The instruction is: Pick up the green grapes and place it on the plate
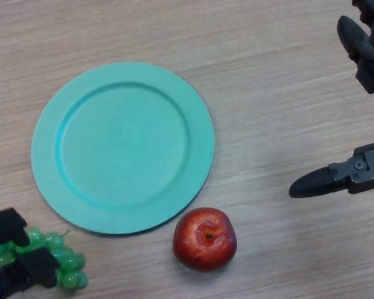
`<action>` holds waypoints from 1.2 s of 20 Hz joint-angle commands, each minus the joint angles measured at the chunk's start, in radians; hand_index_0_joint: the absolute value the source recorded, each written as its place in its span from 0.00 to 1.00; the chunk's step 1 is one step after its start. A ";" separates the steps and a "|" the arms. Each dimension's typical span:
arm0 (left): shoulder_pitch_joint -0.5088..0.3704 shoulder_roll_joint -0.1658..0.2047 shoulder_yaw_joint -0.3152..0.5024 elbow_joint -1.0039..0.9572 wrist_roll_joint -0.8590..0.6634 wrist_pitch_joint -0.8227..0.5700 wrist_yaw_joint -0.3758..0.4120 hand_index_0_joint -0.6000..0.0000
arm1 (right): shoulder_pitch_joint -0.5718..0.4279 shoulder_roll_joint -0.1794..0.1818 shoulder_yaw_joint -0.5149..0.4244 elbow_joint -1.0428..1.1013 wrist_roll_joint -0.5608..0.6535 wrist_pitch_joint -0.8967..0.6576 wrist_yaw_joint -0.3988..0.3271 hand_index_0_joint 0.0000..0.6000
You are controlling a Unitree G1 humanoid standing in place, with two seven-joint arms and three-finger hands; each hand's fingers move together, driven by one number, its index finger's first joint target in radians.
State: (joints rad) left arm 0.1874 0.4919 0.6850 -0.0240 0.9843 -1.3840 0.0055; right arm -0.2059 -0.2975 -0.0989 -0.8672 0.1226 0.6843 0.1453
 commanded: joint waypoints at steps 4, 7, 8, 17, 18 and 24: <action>-0.018 0.061 0.173 -0.082 -0.523 0.024 -0.233 0.00 | -0.033 -0.021 -0.037 -0.065 -0.006 -0.090 -0.031 0.00; -0.036 0.013 0.129 -0.212 -0.840 0.361 -0.430 0.00 | -0.043 -0.020 -0.021 -0.068 -0.020 -0.081 -0.036 0.00; -0.039 -0.009 0.127 -0.265 -0.938 0.474 -0.465 0.00 | -0.045 -0.019 -0.018 -0.069 -0.023 -0.079 -0.036 0.00; -0.128 -0.105 0.107 -0.845 -1.797 1.739 -0.236 1.00 | -0.115 -0.004 0.021 -0.111 -0.037 0.014 -0.048 0.00; -0.131 -0.093 0.101 -0.847 -1.836 1.768 -0.212 1.00 | -0.120 -0.004 0.022 -0.112 -0.036 0.018 -0.048 0.00; -0.131 -0.109 -0.005 -0.845 -1.834 1.764 -0.184 1.00 | -0.124 -0.010 -0.007 -0.113 0.003 0.026 -0.039 0.00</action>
State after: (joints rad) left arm 0.0624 0.3437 0.6296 -0.8285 -0.8447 0.4964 -0.1645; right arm -0.3001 -0.2945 -0.0472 -0.9216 0.1229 0.8117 0.1286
